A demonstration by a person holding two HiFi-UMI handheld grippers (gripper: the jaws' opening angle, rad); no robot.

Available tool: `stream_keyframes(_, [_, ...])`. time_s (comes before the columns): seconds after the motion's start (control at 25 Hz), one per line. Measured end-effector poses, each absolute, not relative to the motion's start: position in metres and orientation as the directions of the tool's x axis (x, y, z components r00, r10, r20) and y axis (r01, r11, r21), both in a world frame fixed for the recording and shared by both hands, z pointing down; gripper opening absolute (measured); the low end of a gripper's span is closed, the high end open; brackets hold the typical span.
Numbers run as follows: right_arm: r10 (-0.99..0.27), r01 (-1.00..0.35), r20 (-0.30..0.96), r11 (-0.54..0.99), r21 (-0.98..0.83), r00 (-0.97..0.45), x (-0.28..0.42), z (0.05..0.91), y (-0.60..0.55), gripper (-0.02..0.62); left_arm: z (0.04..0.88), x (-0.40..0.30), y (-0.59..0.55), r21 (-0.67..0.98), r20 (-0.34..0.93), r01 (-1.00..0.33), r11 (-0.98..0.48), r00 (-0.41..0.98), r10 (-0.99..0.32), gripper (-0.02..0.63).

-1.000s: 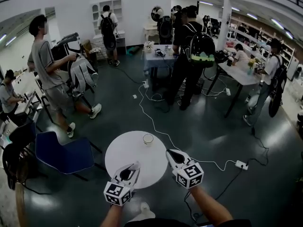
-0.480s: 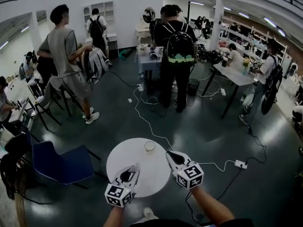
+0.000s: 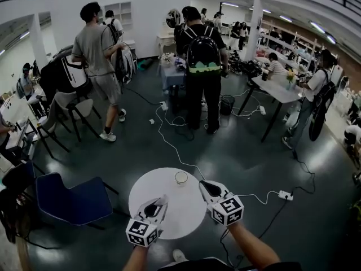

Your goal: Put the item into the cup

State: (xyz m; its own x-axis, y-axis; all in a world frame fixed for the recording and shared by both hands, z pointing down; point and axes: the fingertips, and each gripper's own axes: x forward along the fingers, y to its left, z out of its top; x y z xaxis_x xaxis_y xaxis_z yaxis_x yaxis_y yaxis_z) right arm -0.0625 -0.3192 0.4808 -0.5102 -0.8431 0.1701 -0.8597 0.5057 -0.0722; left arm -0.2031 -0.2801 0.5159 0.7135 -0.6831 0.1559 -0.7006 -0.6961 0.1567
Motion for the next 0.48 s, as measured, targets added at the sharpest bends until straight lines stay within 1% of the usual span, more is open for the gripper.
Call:
stream_keyframes(0.24, [-0.844,-0.864,0.191,0.498,-0.068,-0.501,-0.066,0.492,-0.321,0.017,0.527,-0.209,-0.288,0.165,0.164,-0.696,-0.699,0.718,-0.676,0.081])
stream_keyframes(0.48, [-0.849,-0.870,0.193,0.488,-0.075,-0.493,-0.046,0.500,-0.337,0.017,0.533,-0.189,-0.306,0.161,0.172,-0.686,-0.710,0.728,-0.664,0.081])
